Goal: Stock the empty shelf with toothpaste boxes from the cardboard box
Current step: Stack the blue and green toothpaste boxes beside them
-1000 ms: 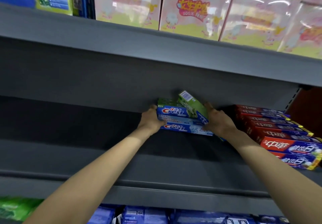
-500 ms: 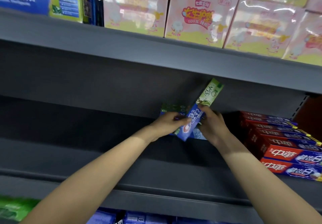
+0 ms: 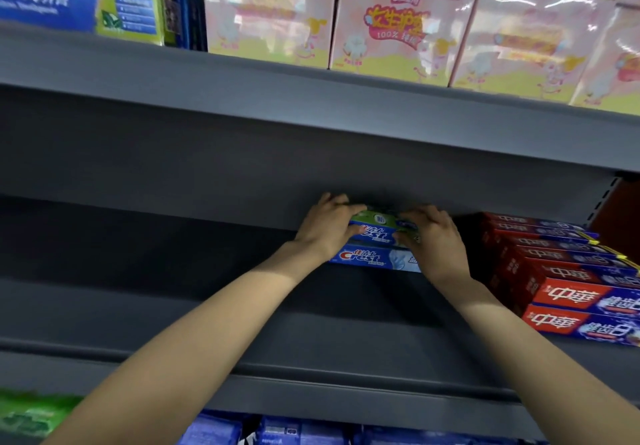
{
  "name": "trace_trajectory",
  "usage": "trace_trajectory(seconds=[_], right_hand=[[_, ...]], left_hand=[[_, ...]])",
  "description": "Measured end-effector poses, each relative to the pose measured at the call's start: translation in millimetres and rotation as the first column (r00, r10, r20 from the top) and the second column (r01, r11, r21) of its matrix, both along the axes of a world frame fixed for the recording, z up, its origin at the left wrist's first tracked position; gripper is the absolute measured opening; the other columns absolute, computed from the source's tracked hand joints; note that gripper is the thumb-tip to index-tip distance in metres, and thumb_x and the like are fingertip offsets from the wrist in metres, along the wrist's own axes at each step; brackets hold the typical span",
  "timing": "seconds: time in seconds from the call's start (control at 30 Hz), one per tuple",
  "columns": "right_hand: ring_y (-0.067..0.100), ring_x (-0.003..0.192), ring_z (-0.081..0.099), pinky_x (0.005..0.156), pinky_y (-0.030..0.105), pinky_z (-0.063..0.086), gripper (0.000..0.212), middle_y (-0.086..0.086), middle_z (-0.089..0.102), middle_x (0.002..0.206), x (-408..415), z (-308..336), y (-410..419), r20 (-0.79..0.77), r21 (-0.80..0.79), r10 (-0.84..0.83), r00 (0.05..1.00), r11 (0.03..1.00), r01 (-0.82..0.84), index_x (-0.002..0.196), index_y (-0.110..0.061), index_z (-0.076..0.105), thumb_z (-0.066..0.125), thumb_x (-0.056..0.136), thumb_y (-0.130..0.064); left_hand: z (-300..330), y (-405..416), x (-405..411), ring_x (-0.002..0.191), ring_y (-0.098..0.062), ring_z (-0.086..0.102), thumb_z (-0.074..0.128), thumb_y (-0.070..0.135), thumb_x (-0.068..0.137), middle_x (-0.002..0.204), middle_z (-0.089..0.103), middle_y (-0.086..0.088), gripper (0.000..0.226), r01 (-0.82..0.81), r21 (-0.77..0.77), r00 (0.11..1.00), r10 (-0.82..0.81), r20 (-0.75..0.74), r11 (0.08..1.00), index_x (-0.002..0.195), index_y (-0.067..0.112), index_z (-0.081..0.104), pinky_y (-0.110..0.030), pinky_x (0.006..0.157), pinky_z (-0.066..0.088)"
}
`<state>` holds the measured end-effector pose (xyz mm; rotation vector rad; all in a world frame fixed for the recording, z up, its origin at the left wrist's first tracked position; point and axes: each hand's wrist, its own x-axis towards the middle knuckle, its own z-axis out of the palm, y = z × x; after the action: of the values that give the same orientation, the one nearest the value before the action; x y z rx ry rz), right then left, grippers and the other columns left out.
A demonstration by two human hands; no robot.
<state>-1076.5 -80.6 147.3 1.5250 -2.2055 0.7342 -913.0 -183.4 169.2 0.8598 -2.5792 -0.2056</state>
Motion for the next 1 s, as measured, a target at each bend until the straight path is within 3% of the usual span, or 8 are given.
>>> trace_trajectory(seconds=[0.1,0.2,0.33,0.5,0.67,0.8,1.0], right_hand=[[0.032,0.109,0.052,0.093,0.038,0.041,0.025,0.009,0.059,0.122,9,-7,-4,-0.015,0.030,-0.038,0.999,0.999,0.039,0.110,-0.011,0.067,0.061,0.089,-0.023],[0.036,0.109,0.052,0.086,0.040,0.044,0.024,0.012,0.058,0.121,20,-9,-6,0.012,0.037,-0.104,0.995,0.994,0.103,0.109,-0.006,0.065,0.056,0.092,-0.022],[0.033,0.124,0.044,0.100,0.040,0.041,0.040,0.011,0.046,0.135,42,-1,-4,0.008,0.152,-0.123,0.992,0.981,0.121,0.128,-0.009,0.051,0.057,0.089,-0.017],[0.029,0.123,0.042,0.098,0.034,0.036,0.042,0.010,0.048,0.131,107,3,-3,0.120,0.129,-0.057,0.991,0.991,0.042,0.128,-0.009,0.053,0.053,0.087,-0.006],[0.034,0.119,0.047,0.094,0.040,0.044,0.039,0.014,0.052,0.125,178,12,0,0.229,0.099,-0.014,0.973,0.995,-0.009,0.123,-0.010,0.055,0.052,0.084,-0.006],[0.033,0.108,0.055,0.089,0.038,0.046,0.035,0.014,0.060,0.115,233,11,12,0.199,0.072,0.078,0.977,0.993,-0.094,0.115,-0.012,0.060,0.051,0.082,-0.007],[0.024,0.100,0.058,0.084,0.038,0.049,0.028,0.009,0.061,0.109,331,0,44,0.236,0.029,0.242,0.941,0.966,-0.256,0.113,-0.014,0.059,0.045,0.090,-0.008]], left_hand=[[-10,-4,2,0.124,-0.022,0.036,0.050,0.038,0.095,0.134,0.043,-0.002,0.046,-0.063,-0.175,0.996,0.074,0.056,0.983,0.138,0.023,0.047,-0.036,0.099,0.033],[-18,-4,7,0.129,-0.023,0.035,0.050,0.027,0.096,0.142,0.038,-0.002,0.050,-0.040,-0.209,0.990,0.067,0.124,0.977,0.144,0.022,0.037,-0.037,0.103,0.032],[-17,-3,28,0.132,-0.023,0.033,0.052,0.020,0.093,0.146,0.034,-0.004,0.050,-0.027,-0.239,0.991,0.057,0.118,0.971,0.141,0.017,0.037,-0.037,0.103,0.031],[-8,9,63,0.127,-0.026,0.036,0.055,0.019,0.090,0.139,0.041,-0.005,0.045,0.026,-0.346,0.991,0.022,0.133,0.938,0.134,0.015,0.045,-0.037,0.099,0.031],[3,21,118,0.124,-0.026,0.041,0.049,0.021,0.092,0.131,0.050,-0.006,0.038,-0.018,-0.282,0.992,0.053,0.118,0.959,0.130,0.016,0.048,-0.035,0.098,0.031],[-2,36,183,0.112,-0.028,0.055,0.048,0.024,0.092,0.121,0.060,-0.008,0.032,-0.100,-0.245,0.995,0.104,0.005,0.964,0.124,0.016,0.051,-0.034,0.091,0.041],[-15,79,289,0.108,-0.025,0.055,0.041,0.025,0.096,0.112,0.062,-0.005,0.028,-0.128,-0.306,0.991,0.129,-0.016,0.943,0.119,0.014,0.054,-0.036,0.085,0.040]])
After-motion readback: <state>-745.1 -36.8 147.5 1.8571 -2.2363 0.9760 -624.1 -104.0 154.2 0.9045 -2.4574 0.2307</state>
